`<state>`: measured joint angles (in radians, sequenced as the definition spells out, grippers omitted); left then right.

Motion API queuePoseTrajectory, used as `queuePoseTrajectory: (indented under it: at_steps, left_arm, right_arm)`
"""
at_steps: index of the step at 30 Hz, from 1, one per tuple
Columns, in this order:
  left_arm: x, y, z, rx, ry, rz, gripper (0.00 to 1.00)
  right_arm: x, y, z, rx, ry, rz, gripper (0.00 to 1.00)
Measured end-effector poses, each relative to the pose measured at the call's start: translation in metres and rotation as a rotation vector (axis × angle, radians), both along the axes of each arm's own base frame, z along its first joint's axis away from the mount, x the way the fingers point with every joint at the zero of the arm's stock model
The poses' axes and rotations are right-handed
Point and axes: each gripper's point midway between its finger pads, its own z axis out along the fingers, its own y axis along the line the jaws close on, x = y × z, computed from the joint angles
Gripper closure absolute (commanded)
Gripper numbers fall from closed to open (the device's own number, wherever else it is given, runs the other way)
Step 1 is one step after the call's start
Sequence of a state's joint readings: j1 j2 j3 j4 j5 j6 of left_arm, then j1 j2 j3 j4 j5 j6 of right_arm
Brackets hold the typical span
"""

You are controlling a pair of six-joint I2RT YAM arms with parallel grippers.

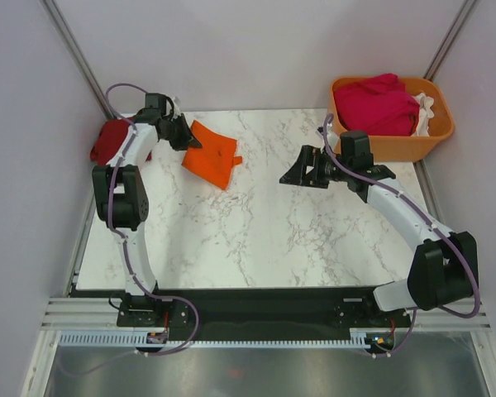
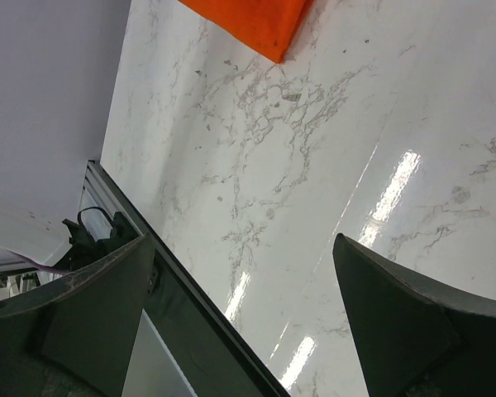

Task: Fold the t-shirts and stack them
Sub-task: Neatly place the folded tshirt to the corner

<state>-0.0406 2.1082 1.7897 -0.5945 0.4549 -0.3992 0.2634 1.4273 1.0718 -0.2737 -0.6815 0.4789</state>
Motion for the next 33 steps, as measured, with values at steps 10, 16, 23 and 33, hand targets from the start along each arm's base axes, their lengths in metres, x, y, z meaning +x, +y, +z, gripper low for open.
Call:
queuePoseTrajectory:
  at_steps: [10, 16, 23, 33]
  left_arm:
    - [0.053, 0.092, 0.038, 0.118, -0.062, 0.096, 0.98]
    - [0.052, 0.174, 0.042, 0.145, -0.047, 0.241, 0.97]
    - [0.049, 0.248, 0.057, 0.169, -0.086, 0.375, 0.94]
    - [0.079, 0.239, 0.075, 0.109, -0.245, 0.299, 0.92]
  right_arm:
    - [-0.001, 0.001, 0.009, 0.022, -0.031, -0.002, 0.02]
    - [-0.005, 0.003, 0.005, 0.037, -0.014, 0.003, 0.02]
    - [-0.005, 0.007, 0.007, 0.053, -0.021, 0.010, 0.02]
    - [-0.008, 0.019, 0.002, 0.055, -0.014, 0.044, 0.02]
